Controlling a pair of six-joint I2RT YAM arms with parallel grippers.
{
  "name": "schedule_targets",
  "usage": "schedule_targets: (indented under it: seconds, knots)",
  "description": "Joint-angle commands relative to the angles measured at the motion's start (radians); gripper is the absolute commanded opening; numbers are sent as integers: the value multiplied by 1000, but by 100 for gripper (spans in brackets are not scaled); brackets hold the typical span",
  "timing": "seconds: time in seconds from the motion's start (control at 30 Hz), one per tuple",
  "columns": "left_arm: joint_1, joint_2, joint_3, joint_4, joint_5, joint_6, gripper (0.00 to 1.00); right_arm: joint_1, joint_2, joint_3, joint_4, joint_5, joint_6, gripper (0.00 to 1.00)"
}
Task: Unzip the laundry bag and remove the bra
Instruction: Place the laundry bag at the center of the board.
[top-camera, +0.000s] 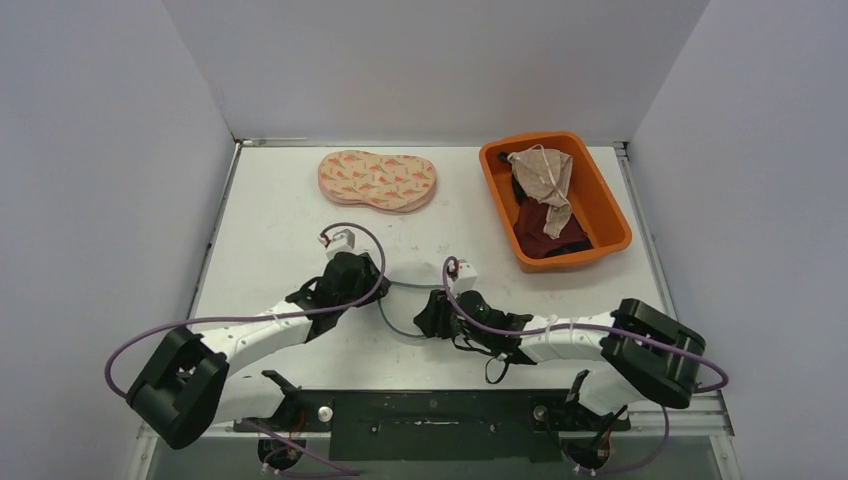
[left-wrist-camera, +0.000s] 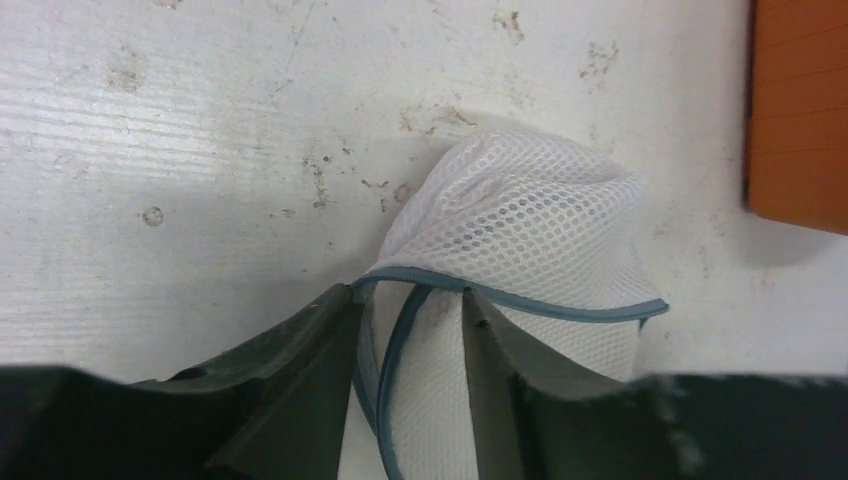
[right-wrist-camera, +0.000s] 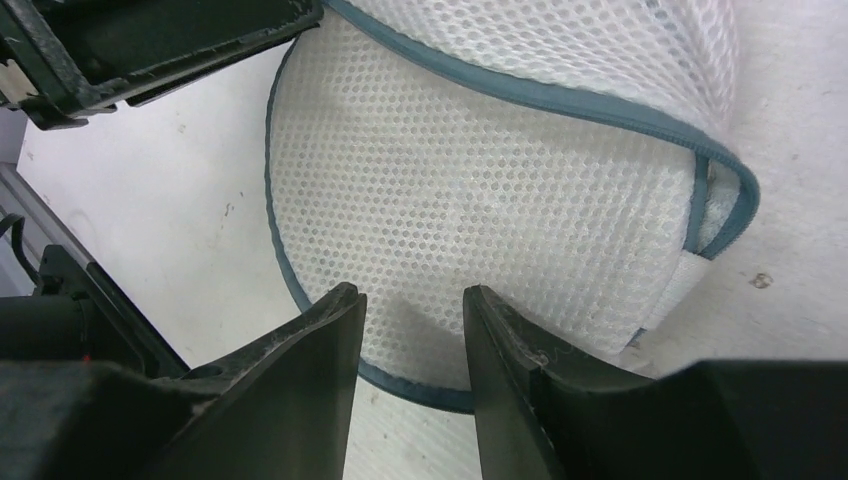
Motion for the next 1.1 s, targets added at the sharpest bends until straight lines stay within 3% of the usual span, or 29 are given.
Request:
schedule_targets:
  seconds: [0.0,0.1,0.37,0.6,0.9,1.07]
  knots:
    - [1,-138,25,-57,7,4,45,4,-150,42,-152,31,-68,44]
    - [-3,-206,25,-88,24,14,53,1,-222,74,-231,63,-94,49]
    - [-4,-293,15,-149,28,24,61,-33,-333,54,-293,172,-100,55]
    - [-4,-300,16,-140,31,19,62,-80,-286,96,-264,158,-150,52]
    - [-40,-400,-1,-42,177,-62,52,-114,-111,176,-115,72,-130,42]
    - [-77,-338,9,28,195,-77,43,-128,4,208,-78,76,-115,38]
